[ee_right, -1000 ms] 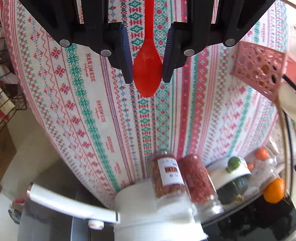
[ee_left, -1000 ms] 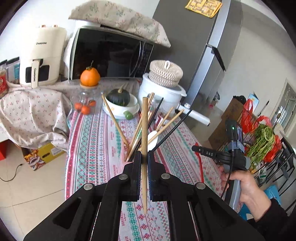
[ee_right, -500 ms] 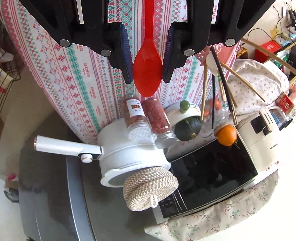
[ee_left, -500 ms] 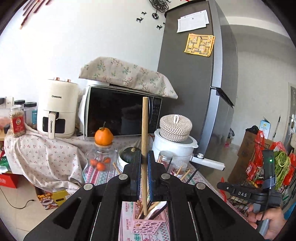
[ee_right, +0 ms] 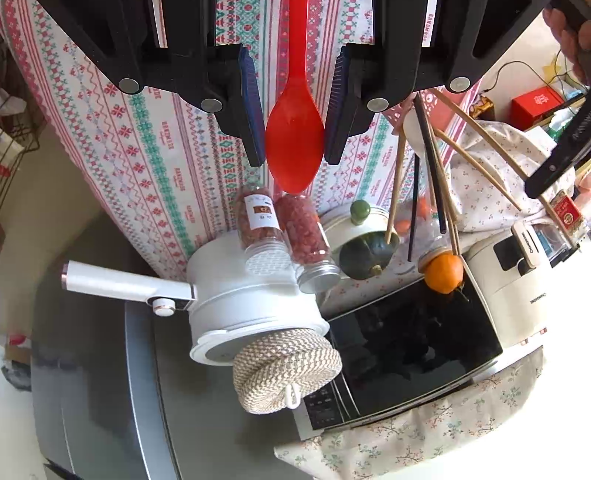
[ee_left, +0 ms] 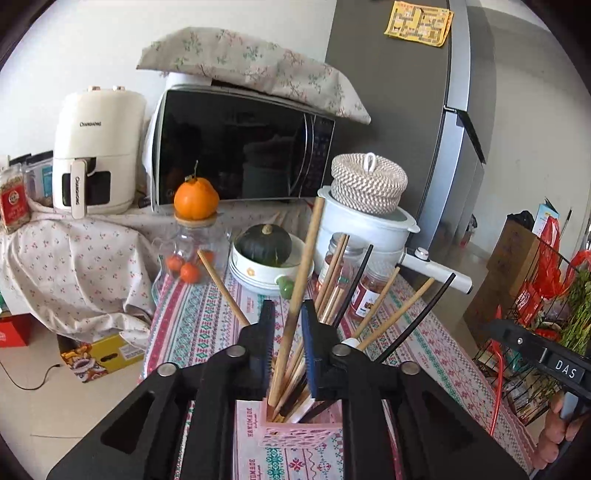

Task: Organize utensils

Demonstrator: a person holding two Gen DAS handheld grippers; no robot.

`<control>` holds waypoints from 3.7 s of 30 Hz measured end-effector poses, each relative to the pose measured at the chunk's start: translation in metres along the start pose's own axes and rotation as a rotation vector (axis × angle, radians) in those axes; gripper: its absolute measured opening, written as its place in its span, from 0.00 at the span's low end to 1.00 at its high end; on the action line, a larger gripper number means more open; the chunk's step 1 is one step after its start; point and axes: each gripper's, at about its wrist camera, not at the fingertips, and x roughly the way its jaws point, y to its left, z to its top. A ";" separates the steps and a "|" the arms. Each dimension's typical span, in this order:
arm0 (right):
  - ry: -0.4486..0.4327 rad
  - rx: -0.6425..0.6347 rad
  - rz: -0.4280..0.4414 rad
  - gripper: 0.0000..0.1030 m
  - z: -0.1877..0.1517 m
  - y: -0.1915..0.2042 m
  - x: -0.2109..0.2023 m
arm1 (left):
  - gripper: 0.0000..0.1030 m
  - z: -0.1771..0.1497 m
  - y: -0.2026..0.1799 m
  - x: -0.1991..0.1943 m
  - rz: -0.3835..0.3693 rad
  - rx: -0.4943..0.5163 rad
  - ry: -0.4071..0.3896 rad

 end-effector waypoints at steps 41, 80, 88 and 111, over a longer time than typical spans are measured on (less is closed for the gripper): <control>-0.555 -0.063 -0.092 0.28 0.003 0.159 0.058 | 1.00 -0.042 0.095 -0.046 0.181 -0.042 0.298; -0.208 -0.072 -0.261 1.00 -0.014 0.025 -0.212 | 1.00 -0.032 -0.091 -0.190 0.108 0.052 0.164; -0.218 -0.081 -0.261 1.00 -0.016 0.021 -0.239 | 1.00 -0.035 -0.117 -0.205 0.143 0.048 0.182; -0.158 -0.094 -0.220 1.00 -0.021 0.025 -0.233 | 1.00 -0.033 -0.124 -0.219 0.145 0.059 0.133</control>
